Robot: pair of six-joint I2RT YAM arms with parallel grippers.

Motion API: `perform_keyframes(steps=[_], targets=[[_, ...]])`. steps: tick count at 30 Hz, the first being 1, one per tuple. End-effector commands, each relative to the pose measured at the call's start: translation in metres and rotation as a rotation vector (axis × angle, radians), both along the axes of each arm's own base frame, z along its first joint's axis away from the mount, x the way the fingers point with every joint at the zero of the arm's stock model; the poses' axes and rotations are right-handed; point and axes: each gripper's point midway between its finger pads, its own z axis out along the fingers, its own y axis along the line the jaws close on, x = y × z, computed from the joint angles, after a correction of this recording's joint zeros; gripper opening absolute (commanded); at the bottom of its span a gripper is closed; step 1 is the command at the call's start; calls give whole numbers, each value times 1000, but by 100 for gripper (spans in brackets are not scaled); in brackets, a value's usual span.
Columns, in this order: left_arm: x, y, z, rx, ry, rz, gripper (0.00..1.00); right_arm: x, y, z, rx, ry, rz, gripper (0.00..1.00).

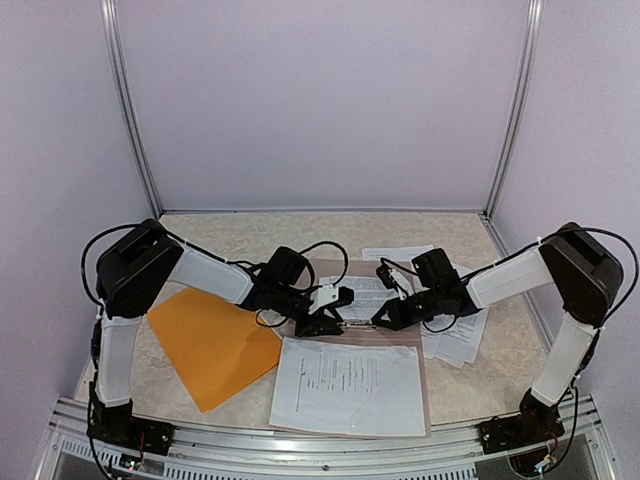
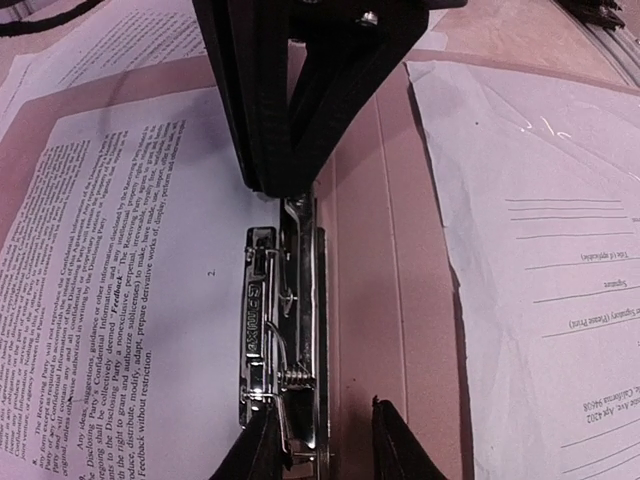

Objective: Put the files into the folder
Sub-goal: Clamp the file with the spring clip on the folder.

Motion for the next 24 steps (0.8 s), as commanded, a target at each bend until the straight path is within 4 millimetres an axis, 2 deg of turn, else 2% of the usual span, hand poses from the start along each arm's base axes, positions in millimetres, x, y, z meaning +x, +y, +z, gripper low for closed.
perform_keyframes(steps=[1,2,3,4,8,13,14,17,20,21,24], targets=[[-17,7,4,15,58,-2,35,-4,-17,-4,-96,11,-64,11],[-16,7,7,7,52,1,43,-4,-18,-4,-98,9,-69,11],[-15,7,10,2,49,7,78,-4,-19,-4,-102,7,-70,11],[-14,7,14,-4,44,10,97,-5,-20,-5,-103,10,-73,11],[-12,6,27,-36,21,32,99,-6,-22,-1,-100,-4,-91,12],[-3,6,59,-86,-15,119,99,-1,-27,17,-100,-58,-130,23],[-1,8,67,-85,-20,152,99,1,-29,22,-102,-73,-142,32],[-7,19,75,-66,-7,251,99,5,-37,33,-120,-110,-183,49],[-18,32,83,-58,45,388,99,8,-49,41,-151,-134,-240,61],[-19,37,95,-65,78,445,99,8,-52,44,-157,-139,-255,64],[-21,65,102,19,246,661,99,2,-60,47,-184,-139,-297,73]])
